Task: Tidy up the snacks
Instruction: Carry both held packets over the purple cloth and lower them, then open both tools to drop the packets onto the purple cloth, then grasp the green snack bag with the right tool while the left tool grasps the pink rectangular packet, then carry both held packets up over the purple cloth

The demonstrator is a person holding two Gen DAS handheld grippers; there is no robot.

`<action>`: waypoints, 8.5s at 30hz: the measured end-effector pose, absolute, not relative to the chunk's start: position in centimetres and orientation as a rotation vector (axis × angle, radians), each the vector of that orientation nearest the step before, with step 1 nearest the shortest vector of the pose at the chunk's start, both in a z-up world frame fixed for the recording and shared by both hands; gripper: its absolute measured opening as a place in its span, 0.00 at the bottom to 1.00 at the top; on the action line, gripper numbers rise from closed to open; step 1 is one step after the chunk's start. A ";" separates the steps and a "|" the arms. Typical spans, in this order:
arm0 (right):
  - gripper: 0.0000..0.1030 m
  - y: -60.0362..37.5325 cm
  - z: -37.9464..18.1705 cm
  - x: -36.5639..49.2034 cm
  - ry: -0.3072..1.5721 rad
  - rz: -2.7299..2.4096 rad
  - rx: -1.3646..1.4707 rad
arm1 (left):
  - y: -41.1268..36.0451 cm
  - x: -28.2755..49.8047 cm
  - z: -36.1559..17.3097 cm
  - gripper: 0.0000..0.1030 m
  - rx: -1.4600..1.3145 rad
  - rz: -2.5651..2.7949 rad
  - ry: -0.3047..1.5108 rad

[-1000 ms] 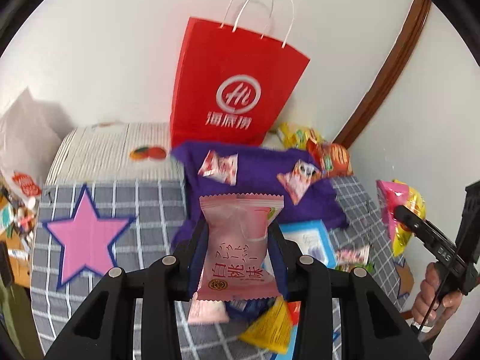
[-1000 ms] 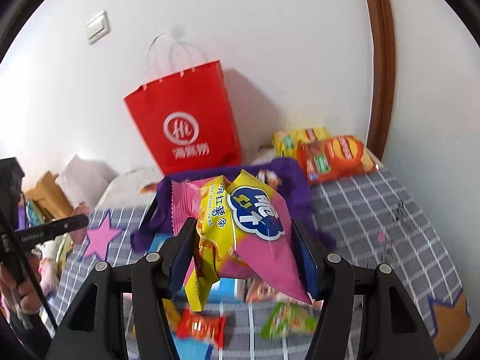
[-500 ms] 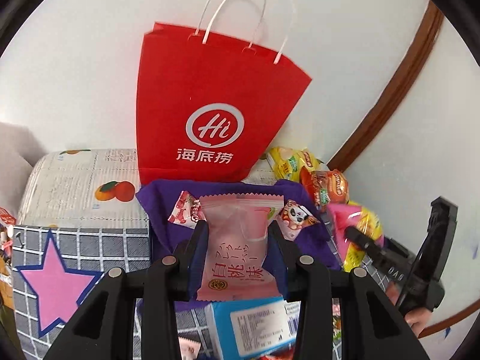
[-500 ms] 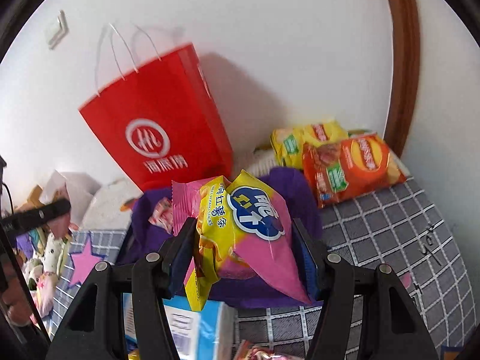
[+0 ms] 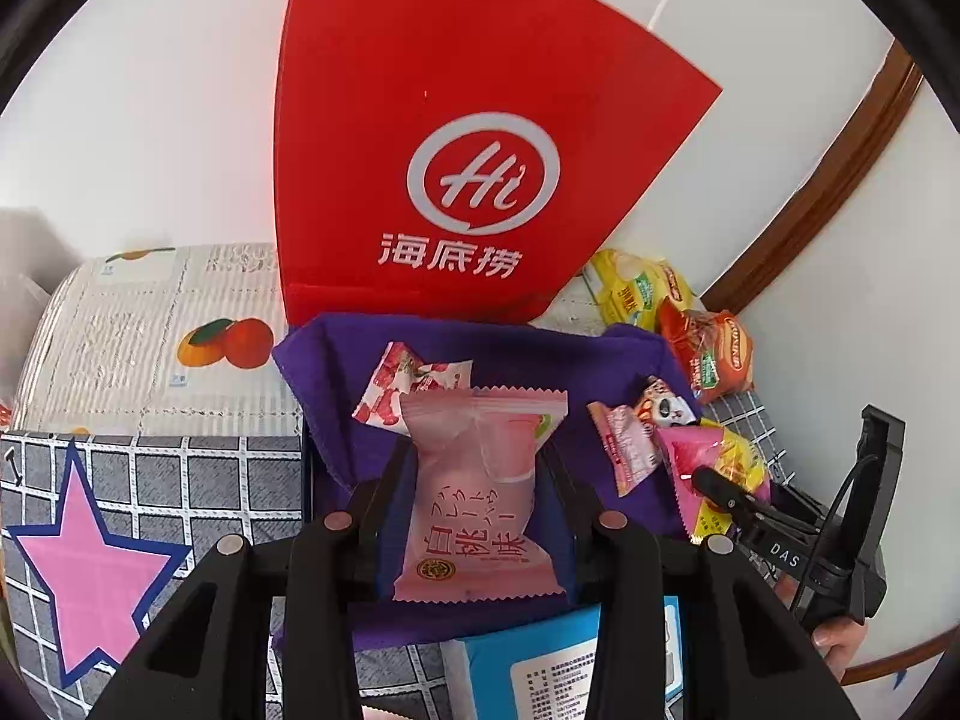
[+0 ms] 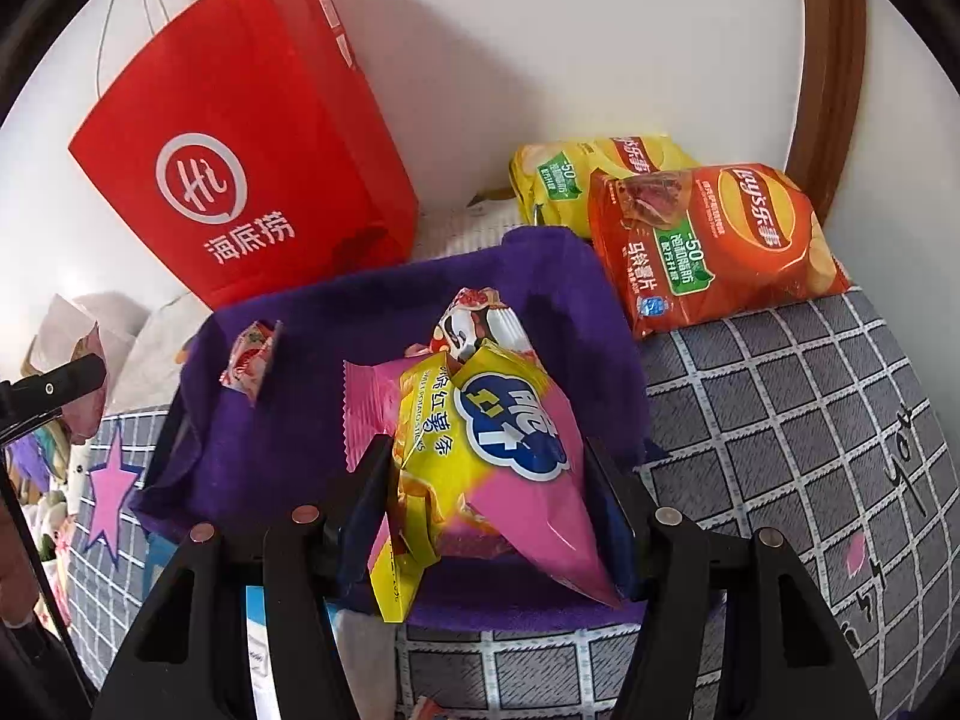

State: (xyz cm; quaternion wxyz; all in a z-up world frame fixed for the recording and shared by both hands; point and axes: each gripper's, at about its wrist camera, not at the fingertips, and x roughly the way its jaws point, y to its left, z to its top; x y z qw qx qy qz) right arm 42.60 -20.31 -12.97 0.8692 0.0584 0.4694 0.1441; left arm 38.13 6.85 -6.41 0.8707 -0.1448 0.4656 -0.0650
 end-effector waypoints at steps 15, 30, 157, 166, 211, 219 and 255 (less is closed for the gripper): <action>0.59 -20.7 -14.3 43.7 0.995 0.253 0.122 | 6.1 39.5 -9.6 0.36 -0.295 -0.118 1.044; 0.65 -20.2 -14.7 43.9 0.993 0.249 0.069 | 6.2 40.4 -12.5 0.36 -0.306 -0.061 1.118; 0.46 -26.4 -18.7 22.8 0.864 0.255 0.140 | 6.5 22.0 -16.3 0.37 -0.074 -0.027 0.875; 0.45 -26.1 -17.6 21.8 0.815 0.270 0.141 | 7.6 21.7 -15.5 0.37 -0.143 -0.049 0.847; 0.45 -11.6 -6.5 42.9 0.881 0.641 -0.188 | 8.6 35.9 -6.1 0.37 -0.201 -0.033 0.892; 0.45 -10.7 -10.3 43.8 1.020 0.617 -0.269 | 8.7 36.3 -7.7 0.37 -0.213 -0.030 0.949; 0.57 -8.2 -15.1 45.2 1.095 0.555 -0.396 | 7.4 36.9 -9.4 0.37 -0.230 -0.049 0.993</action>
